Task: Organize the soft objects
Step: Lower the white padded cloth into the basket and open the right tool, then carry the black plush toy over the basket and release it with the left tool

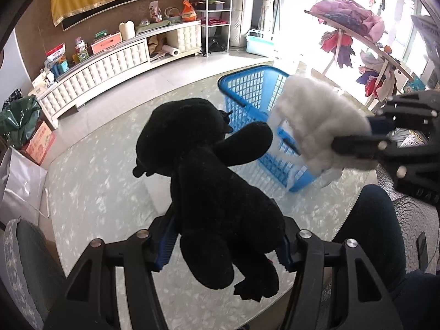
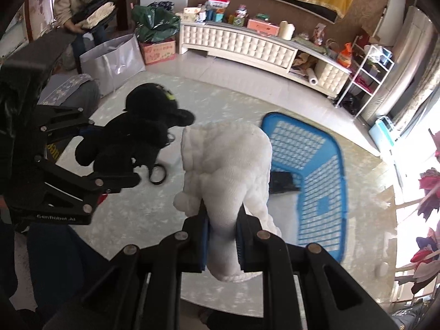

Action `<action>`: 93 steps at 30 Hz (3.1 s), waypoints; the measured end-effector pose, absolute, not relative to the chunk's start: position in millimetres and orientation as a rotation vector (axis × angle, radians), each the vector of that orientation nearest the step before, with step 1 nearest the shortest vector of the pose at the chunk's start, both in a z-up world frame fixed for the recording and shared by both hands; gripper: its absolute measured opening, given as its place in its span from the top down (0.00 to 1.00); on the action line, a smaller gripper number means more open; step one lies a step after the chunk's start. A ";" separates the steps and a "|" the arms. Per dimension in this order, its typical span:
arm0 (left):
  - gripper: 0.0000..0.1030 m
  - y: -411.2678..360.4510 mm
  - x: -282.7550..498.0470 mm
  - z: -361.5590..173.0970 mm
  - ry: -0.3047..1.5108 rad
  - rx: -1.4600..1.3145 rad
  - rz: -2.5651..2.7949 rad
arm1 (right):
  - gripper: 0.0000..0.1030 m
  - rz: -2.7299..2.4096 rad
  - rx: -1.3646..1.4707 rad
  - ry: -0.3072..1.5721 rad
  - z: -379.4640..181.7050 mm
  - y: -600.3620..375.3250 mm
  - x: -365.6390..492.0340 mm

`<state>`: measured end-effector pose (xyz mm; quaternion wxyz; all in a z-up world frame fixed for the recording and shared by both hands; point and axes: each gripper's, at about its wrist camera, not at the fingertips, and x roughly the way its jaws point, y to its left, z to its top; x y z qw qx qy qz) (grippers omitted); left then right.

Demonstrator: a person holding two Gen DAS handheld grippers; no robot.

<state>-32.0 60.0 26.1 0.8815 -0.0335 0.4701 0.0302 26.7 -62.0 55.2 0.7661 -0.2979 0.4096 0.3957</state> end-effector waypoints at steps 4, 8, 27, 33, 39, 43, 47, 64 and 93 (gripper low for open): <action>0.44 59.0 -19.5 24.4 0.979 -0.065 0.049 | 0.86 0.807 -0.620 0.895 58.0 -79.5 49.7; 0.44 57.0 -9.2 20.0 0.987 -0.059 0.035 | 0.86 0.758 -0.614 0.917 51.0 -85.5 78.8; 0.44 65.1 12.9 -21.3 1.078 -0.098 0.033 | 0.86 0.710 -0.682 1.087 -40.9 -72.9 153.5; 0.44 69.1 18.8 -34.2 1.102 -0.113 0.032 | 0.85 0.720 -0.715 1.140 -55.3 -73.6 147.4; 0.44 68.6 22.5 -41.7 1.115 -0.109 0.029 | 0.85 0.729 -0.729 1.205 -74.9 -81.4 141.7; 0.44 70.2 20.7 -41.0 1.111 -0.119 0.031 | 0.82 0.731 -0.718 1.220 -77.0 -82.7 141.6; 0.44 71.3 16.7 -39.1 1.103 -0.119 0.035 | 0.66 0.734 -0.723 1.228 -77.8 -82.7 150.8; 0.44 52.8 18.0 2.9 1.020 -0.082 0.034 | 0.00 0.707 -0.592 0.996 -7.3 -138.5 116.0; 0.44 -2.9 127.4 28.0 0.958 0.105 -0.154 | 0.00 0.640 -0.395 1.011 -23.9 -177.3 146.5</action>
